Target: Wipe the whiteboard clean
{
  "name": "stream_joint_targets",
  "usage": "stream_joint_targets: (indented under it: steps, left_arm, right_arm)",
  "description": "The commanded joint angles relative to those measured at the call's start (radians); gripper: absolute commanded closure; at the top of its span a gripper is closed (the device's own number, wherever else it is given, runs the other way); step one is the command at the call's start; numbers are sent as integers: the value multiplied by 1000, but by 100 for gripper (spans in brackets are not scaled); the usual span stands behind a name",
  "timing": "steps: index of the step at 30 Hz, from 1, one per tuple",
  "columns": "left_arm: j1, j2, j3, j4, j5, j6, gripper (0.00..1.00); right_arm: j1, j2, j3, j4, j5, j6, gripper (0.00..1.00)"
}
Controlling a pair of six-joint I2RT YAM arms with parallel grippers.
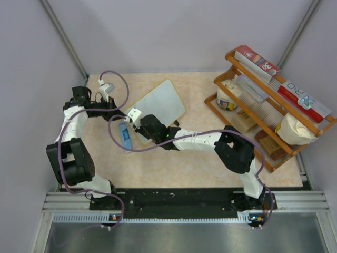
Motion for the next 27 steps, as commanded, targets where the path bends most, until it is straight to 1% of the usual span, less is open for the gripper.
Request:
stream_joint_targets:
  steps: [1, 9, 15, 27]
  left_arm:
    - [-29, -21, -40, -92, -47, 83, 100]
    - [-30, -21, -41, -94, -51, 89, 100]
    - [-30, -19, -40, -94, -51, 89, 100]
    - [-30, -18, -46, -91, -47, 88, 100]
  right_arm:
    - [-101, 18, 80, 60, 86, -28, 100]
    - [-165, 19, 113, 55, 123, -45, 100]
    - [-168, 13, 124, 34, 111, -30, 100]
    - [-55, -5, 118, 1, 22, -20, 100]
